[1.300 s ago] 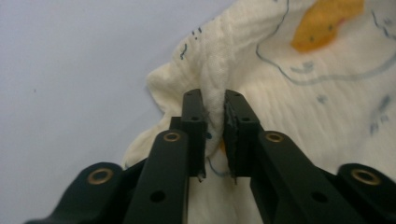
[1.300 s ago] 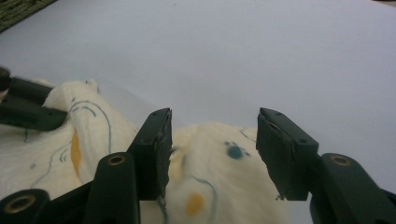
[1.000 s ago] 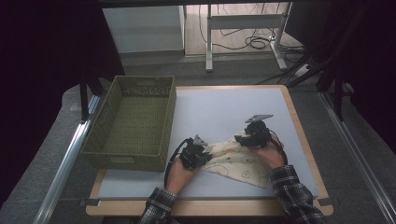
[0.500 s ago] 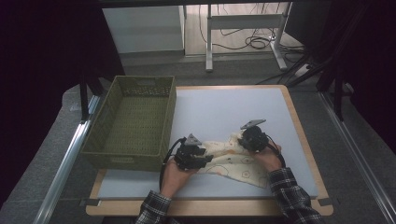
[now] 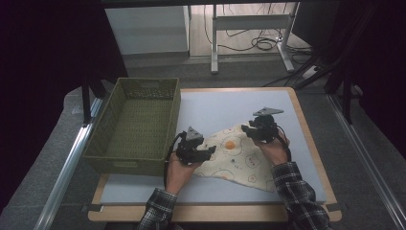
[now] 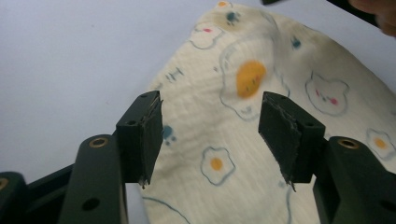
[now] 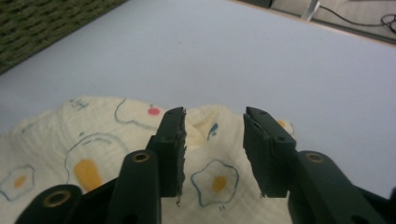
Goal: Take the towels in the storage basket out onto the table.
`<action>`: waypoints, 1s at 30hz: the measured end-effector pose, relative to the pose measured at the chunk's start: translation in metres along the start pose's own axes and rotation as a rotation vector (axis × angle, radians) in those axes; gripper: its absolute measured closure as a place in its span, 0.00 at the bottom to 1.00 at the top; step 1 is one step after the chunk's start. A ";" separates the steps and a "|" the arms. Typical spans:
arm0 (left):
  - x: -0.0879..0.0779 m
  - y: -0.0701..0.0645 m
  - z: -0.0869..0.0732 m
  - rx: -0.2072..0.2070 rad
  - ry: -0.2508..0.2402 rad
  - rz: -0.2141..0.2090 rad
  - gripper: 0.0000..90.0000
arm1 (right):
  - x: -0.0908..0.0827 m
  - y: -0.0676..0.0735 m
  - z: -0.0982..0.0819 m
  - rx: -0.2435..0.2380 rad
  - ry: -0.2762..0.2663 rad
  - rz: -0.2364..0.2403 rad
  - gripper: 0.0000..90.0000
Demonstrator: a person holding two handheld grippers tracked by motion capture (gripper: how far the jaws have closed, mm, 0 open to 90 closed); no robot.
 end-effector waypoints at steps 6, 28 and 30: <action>0.024 0.011 0.019 -0.031 0.009 0.033 0.47 | -0.008 -0.032 -0.020 0.052 0.031 -0.055 0.62; 0.021 0.018 0.027 0.008 0.009 0.053 0.95 | -0.009 -0.032 -0.029 0.043 0.055 -0.064 0.98; 0.013 0.008 0.022 0.026 0.018 0.027 0.94 | -0.024 -0.030 -0.024 0.034 0.041 -0.060 0.97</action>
Point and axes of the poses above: each handheld gripper's, and its own axes: x roughly forward along the jaws, z roughly out of its top, y roughly to its left, the point moved 9 cm from there along x, roughly forward along the jaws, and after that the axes turned 15 degrees about y, right-handed, at the moved point
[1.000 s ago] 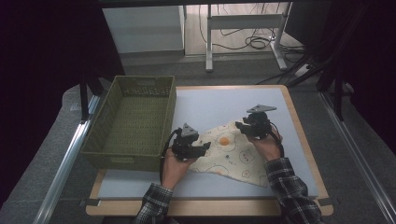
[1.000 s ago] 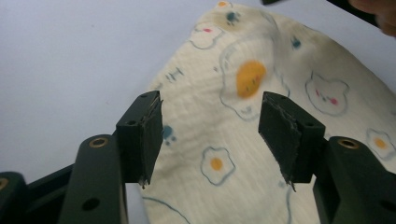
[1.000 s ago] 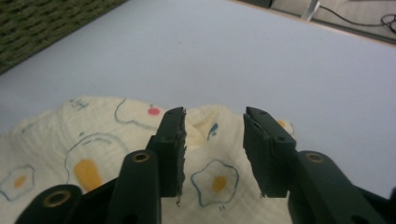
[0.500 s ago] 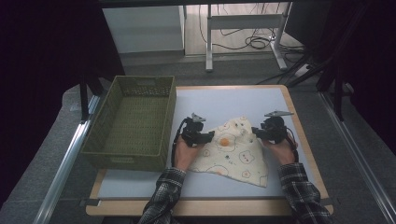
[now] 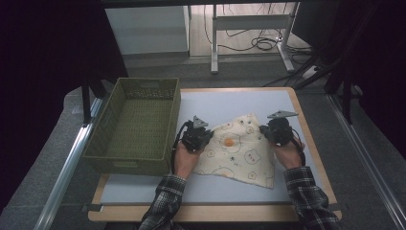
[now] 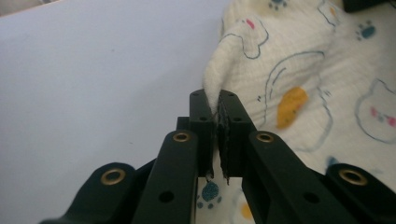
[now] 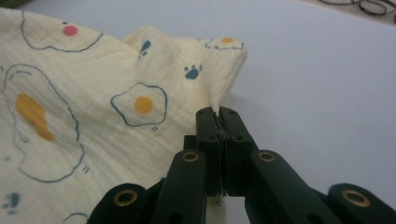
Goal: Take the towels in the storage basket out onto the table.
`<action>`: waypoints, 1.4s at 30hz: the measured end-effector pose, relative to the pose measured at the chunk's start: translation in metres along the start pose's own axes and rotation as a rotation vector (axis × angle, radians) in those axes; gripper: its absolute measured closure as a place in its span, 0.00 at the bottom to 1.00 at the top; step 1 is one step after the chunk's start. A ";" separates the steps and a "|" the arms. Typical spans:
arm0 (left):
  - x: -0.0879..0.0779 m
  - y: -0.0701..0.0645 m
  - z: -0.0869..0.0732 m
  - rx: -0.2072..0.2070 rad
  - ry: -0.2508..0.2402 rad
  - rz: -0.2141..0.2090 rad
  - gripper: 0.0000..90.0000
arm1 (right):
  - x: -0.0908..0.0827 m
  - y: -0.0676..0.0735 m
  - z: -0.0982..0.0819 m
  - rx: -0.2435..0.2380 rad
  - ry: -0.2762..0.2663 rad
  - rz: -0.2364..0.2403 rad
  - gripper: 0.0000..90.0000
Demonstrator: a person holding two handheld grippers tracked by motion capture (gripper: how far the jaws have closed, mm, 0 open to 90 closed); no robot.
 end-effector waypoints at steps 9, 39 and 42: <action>0.012 -0.035 -0.061 0.058 0.169 -0.087 0.80 | 0.004 0.017 -0.058 -0.059 0.141 0.046 0.94; 0.026 -0.038 -0.045 0.040 0.164 -0.149 0.62 | -0.007 0.014 -0.033 -0.059 0.080 0.051 0.61; 0.025 -0.049 -0.053 0.070 0.173 -0.172 0.62 | -0.005 0.028 -0.026 -0.075 0.068 0.084 0.61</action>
Point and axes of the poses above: each handheld gripper's, and its own axes: x roughly forward along the jaws, z roughly out of its top, y roughly to its left, the point moved 9 cm from there along x, roughly forward along the jaws, and after that the axes turned 15 degrees about y, right-handed, at the moved point
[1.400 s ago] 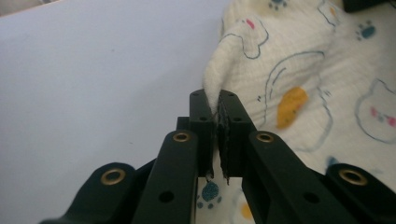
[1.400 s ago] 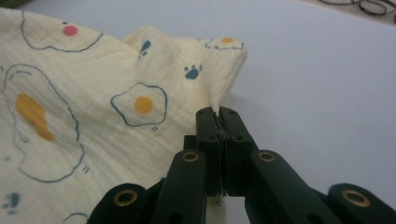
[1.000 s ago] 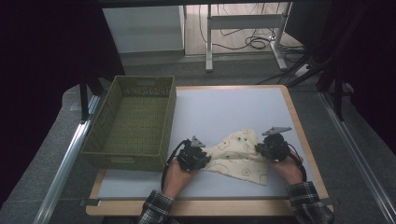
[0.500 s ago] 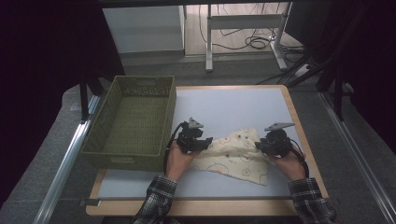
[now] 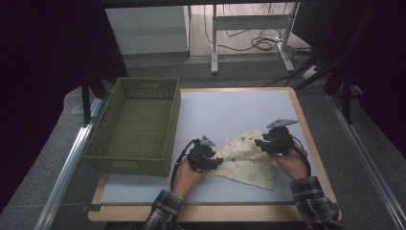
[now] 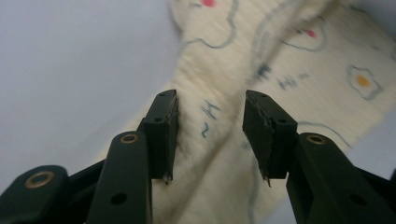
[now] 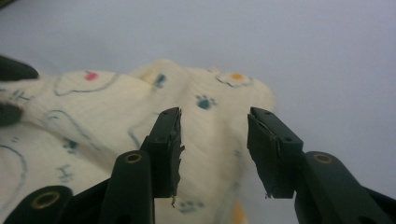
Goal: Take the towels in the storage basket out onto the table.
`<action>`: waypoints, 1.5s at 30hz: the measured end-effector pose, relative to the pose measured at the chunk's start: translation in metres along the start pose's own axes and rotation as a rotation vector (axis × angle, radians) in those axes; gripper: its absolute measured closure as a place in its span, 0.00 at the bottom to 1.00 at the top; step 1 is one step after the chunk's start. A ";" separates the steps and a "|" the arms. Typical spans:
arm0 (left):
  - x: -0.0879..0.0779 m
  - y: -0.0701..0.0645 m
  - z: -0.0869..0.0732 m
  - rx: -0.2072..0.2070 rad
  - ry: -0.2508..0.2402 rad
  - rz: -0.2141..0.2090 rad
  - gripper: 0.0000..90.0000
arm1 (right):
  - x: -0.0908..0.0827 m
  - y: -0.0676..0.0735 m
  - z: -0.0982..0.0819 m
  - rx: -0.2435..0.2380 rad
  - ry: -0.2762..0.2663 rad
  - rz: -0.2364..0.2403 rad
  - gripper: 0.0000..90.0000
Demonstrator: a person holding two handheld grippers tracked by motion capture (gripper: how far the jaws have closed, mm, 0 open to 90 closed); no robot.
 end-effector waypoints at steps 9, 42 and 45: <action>0.000 -0.022 -0.011 0.027 -0.012 -0.059 0.59 | 0.032 0.062 0.022 -0.074 0.007 0.144 0.54; -0.002 -0.009 -0.004 0.051 0.025 -0.031 0.62 | 0.009 0.046 -0.027 -0.129 0.035 0.117 0.76; -0.006 -0.016 -0.004 0.081 0.022 -0.037 0.62 | 0.002 0.026 -0.019 -0.090 0.018 0.071 0.73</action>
Point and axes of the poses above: each handheld gripper's, and its own axes: x roughly forward along the jaws, z roughly out of its top, y roughly to its left, the point moved 9 cm from there along x, roughly forward along the jaws, and after that the axes turned 15 degrees about y, right-handed, at the moved point
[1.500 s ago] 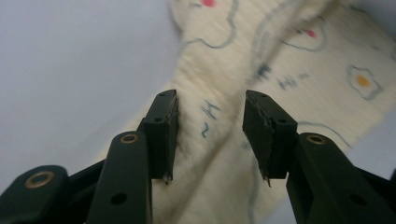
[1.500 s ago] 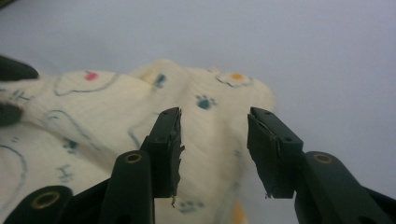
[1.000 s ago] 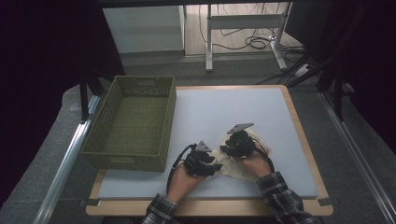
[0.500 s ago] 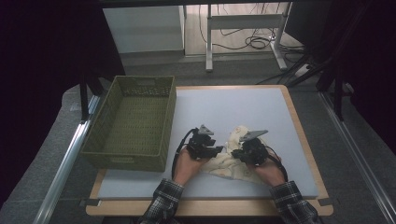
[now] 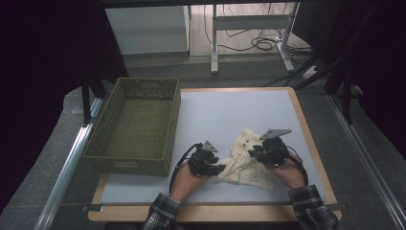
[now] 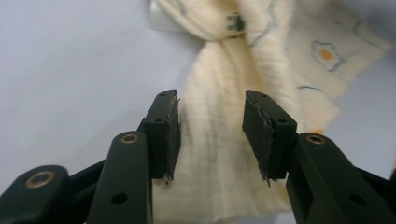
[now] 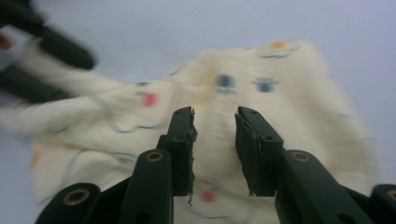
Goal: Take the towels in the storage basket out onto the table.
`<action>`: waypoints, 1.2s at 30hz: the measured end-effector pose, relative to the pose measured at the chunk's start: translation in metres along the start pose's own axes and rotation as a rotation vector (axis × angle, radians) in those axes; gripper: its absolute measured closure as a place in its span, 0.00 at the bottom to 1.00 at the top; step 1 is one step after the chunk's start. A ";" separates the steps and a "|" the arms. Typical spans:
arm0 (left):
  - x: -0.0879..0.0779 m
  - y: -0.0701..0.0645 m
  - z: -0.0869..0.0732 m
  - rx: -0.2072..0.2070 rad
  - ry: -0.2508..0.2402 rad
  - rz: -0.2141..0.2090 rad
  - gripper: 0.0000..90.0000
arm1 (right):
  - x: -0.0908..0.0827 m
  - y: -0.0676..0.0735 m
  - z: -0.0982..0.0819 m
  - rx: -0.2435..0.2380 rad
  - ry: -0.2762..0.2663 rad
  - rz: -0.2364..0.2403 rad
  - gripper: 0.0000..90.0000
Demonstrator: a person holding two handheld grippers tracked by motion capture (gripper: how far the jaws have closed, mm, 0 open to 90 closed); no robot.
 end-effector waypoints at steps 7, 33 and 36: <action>0.000 -0.019 0.009 0.038 -0.013 -0.040 0.58 | 0.013 -0.044 0.011 0.072 0.008 -0.100 0.59; -0.060 0.017 0.063 0.004 -0.199 0.187 0.93 | -0.006 -0.062 0.045 0.135 -0.086 -0.131 0.96; -0.066 0.065 0.077 -0.092 -0.158 0.402 0.70 | -0.027 -0.074 0.074 0.178 -0.226 -0.175 0.84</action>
Point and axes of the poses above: each handheld gripper's, and its own axes: x roughly forward along the jaws, z roughly out of its top, y roughly to its left, the point moved 9 cm from there along x, roughly forward along the jaws, and after that the axes turned 15 degrees about y, right-handed, at the moved point
